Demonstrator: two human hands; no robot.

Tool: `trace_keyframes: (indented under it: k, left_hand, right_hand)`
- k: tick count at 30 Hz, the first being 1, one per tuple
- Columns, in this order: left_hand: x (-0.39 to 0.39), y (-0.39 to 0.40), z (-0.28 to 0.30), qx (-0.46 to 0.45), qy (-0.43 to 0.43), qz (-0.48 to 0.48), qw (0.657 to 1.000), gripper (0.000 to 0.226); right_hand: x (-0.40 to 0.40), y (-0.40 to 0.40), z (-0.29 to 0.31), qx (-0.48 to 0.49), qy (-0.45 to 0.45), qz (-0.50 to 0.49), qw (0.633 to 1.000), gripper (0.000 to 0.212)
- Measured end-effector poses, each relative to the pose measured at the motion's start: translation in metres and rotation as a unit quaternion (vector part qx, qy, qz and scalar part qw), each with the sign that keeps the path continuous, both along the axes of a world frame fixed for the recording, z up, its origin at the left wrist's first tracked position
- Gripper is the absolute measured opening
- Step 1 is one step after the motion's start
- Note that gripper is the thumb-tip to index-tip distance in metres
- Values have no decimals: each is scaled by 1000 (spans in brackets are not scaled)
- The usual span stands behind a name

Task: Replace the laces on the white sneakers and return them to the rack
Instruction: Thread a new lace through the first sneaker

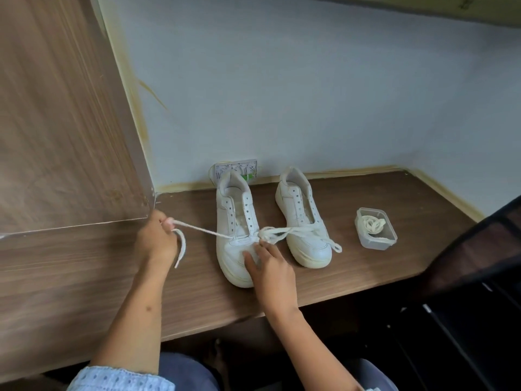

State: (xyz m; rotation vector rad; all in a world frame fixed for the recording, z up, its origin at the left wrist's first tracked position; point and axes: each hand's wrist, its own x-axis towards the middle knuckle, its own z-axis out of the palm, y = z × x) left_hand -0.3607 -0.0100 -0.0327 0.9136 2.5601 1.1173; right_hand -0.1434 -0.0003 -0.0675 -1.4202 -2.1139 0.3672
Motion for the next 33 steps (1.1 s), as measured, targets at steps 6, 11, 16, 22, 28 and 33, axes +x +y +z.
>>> trace_keyframes:
  k: [6, 11, 16, 22, 28, 33]
  left_hand:
    - [11, 3, -11, -14, 62, -209, 976, 27]
    - [41, 14, -6, 20, 95, -308, 946, 20]
    - [43, 18, 0, 32, 120, -314, 941, 9]
    - [1, 7, 3, 111, 109, -53, 986, 16]
    - [-7, -3, -3, 16, 106, -60, 992, 14]
    - [24, 2, 1, 39, 38, -317, 947, 20]
  right_hand:
    - [-2, -8, -14, 37, -5, 21, 999, 67]
    - [-8, -10, -18, 67, -17, -6, 998, 71]
    - [-10, -10, -18, 60, -33, -8, 998, 72]
    - [-8, -9, -17, 66, -70, -36, 995, 69]
    - [-11, -8, -20, 57, -58, -39, 996, 70]
    - [-10, -7, -16, 51, -63, -41, 996, 70]
